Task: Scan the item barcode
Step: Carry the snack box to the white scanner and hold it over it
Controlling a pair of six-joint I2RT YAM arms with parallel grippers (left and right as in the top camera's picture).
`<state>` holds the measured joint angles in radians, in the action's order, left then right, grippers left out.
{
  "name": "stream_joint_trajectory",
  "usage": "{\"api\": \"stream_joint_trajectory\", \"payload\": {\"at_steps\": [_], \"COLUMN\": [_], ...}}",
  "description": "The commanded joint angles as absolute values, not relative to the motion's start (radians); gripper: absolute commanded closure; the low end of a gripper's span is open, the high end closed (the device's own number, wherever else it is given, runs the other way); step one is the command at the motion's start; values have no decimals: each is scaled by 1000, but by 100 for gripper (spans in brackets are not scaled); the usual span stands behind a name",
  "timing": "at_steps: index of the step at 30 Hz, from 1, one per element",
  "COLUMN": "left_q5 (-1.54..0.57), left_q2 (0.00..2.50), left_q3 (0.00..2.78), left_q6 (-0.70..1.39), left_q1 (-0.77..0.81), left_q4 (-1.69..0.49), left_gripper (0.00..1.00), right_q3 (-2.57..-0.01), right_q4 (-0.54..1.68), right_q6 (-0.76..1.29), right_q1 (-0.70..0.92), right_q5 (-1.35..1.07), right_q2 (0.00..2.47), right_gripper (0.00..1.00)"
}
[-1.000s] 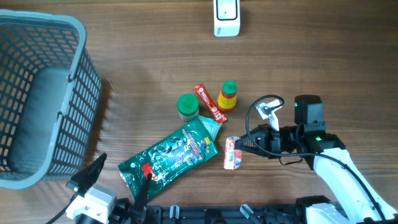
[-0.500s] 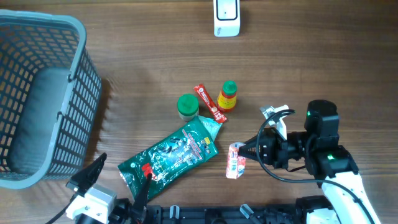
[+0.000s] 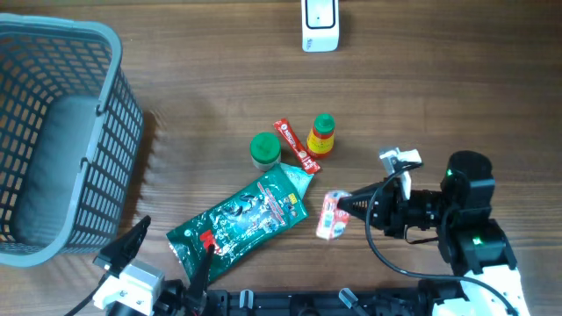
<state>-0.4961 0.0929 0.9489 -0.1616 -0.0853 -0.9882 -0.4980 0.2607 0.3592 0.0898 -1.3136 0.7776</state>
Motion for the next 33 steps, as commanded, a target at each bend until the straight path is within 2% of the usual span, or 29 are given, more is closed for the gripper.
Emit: {"api": "stream_joint_trajectory", "payload": {"at_steps": [1, 7, 10, 15, 17, 23, 28, 33], "left_q5": [-504, -504, -504, -504, -504, -504, -504, -504], "left_q2": [85, 85, 85, 85, 85, 85, 85, 85], "left_q3": [948, 948, 948, 948, 948, 948, 948, 948], "left_q6": [-152, -152, -152, -152, -152, -152, -152, -152], "left_q1": [-83, -83, -83, -83, -83, -83, -83, -83], "left_q4": [-986, -986, -986, -986, -986, -986, -986, -986], "left_gripper": [0, 0, 0, 0, 0, 0, 0, 0], "right_q3": [-502, -505, -505, -505, -505, -545, -757, -1034], "right_q4": [253, 54, -83, -268, -361, -588, -577, -292], "right_q6": [387, 429, 532, 521, 519, 533, 480, 200], "right_q1": [14, -138, -203, -226, -226, -225, -161, 3], "right_q5": [-1200, -1172, -1027, -847, -772, -789, -781, -412], "right_q2": [727, 700, 701, 729, 809, 1094, 1330, 1500], "right_gripper": [95, 95, 95, 95, 96, 95, 95, 95]}}
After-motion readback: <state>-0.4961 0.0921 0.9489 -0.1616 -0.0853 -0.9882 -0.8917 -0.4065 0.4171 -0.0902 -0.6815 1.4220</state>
